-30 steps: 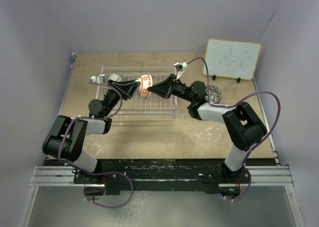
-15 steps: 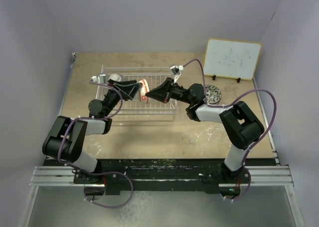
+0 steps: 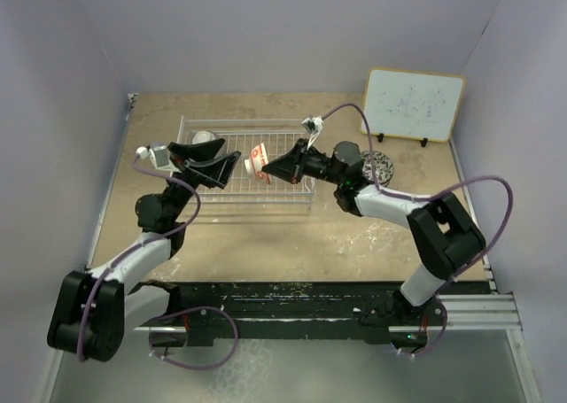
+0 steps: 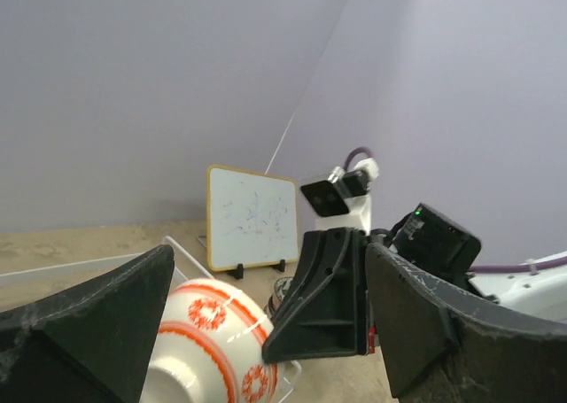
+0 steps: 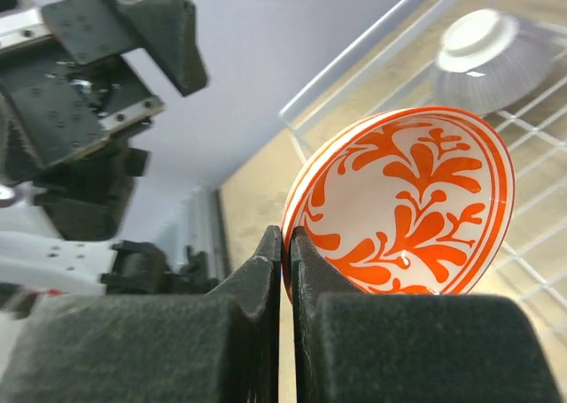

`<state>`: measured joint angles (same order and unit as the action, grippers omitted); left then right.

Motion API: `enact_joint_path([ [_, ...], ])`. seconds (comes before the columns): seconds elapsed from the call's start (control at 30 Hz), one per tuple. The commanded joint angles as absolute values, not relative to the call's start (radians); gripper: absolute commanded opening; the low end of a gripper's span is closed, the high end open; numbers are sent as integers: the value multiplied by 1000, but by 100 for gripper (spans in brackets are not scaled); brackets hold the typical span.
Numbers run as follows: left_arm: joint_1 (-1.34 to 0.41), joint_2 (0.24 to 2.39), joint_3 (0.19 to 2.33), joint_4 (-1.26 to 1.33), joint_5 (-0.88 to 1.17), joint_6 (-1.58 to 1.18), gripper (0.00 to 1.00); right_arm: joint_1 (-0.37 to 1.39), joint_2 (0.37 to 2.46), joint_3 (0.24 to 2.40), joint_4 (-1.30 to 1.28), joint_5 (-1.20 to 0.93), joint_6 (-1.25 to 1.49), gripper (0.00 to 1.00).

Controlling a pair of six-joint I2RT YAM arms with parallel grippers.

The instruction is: Unload the bowls from the dish rack

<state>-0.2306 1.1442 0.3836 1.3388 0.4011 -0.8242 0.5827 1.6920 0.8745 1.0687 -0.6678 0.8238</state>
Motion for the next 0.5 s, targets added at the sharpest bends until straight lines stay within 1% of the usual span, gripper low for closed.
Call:
enact_joint_path([
  [0.0,-233,1018,364,1130,332,-702,91,582,1492,938,785,-494,522,0],
  [0.1,-233,978,340,1095,315,-694,91,584,1398,919,678,-420,445,0],
  [0.23,-232,993,333,1100,327,-695,91,583,1295,947,487,-287,341,0],
  [0.33,-233,1030,332,1122,340,-702,91,584,1229,981,329,-153,271,0],
  [0.47,-233,1072,331,1147,347,-711,91,584,1191,1062,107,68,196,0],
])
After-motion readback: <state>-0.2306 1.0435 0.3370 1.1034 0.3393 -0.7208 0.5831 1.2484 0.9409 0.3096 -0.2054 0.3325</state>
